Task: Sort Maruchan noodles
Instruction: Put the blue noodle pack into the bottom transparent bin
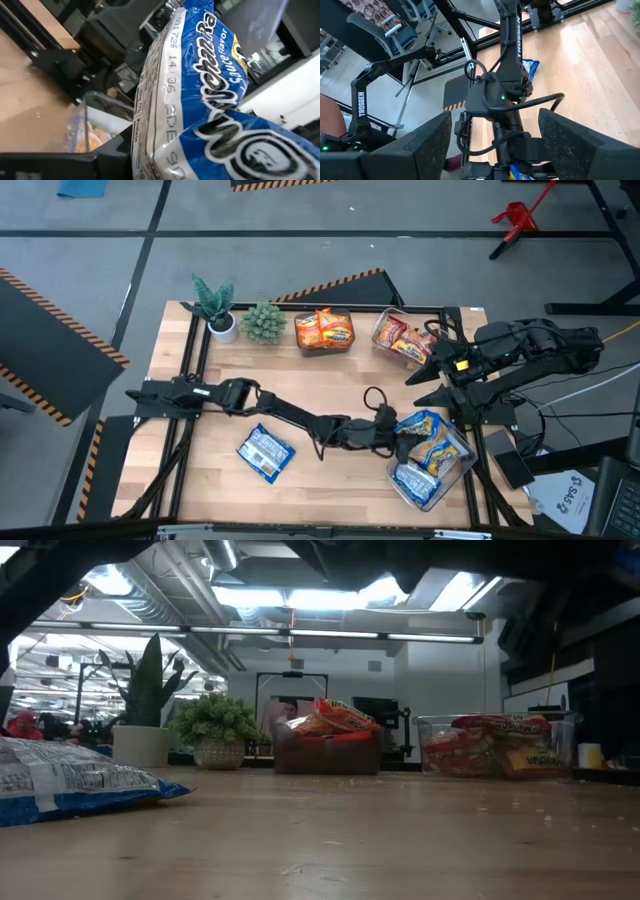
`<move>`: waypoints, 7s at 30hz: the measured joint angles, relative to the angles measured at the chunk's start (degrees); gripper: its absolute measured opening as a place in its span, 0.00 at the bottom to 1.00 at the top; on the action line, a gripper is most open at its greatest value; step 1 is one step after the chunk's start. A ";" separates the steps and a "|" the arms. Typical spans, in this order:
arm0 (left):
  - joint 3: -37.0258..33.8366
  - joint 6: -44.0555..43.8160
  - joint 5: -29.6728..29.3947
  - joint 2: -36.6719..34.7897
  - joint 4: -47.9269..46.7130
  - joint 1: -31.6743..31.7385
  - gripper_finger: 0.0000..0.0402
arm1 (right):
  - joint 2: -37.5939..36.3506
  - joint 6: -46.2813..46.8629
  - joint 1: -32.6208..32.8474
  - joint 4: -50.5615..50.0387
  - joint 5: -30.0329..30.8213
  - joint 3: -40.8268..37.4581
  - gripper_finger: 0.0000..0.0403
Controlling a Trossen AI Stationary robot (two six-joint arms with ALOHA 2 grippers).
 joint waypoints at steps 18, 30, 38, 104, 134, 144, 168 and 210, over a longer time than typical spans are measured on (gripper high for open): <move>0.04 -0.94 3.99 0.04 -3.12 -0.77 0.49 | 0.00 -1.05 0.00 0.06 0.64 0.00 0.70; 0.04 -2.50 6.15 0.04 -5.95 -1.84 0.69 | 0.00 -0.92 0.00 0.07 0.81 -0.02 0.70; 0.04 -2.43 8.90 -0.05 -7.11 -1.02 0.72 | 0.96 1.94 0.00 -4.54 3.00 -1.09 0.70; 0.04 0.19 56.81 -17.92 -13.76 7.22 0.71 | 27.69 39.00 47.19 -14.99 10.50 -9.14 0.02; 0.02 -4.24 68.21 -20.84 -12.84 7.01 0.71 | 26.49 89.05 47.49 1.18 22.16 -16.04 0.00; 0.07 -4.11 72.12 -23.06 -12.46 8.46 0.71 | 26.49 93.66 47.58 8.50 20.17 -21.89 0.00; 0.07 -4.50 76.37 -23.08 -13.05 11.88 0.71 | 20.30 95.08 47.58 6.16 17.16 -24.30 0.54; 0.04 -10.26 78.43 -38.14 -15.91 9.25 0.71 | 28.04 83.50 47.60 7.14 22.22 -22.66 0.02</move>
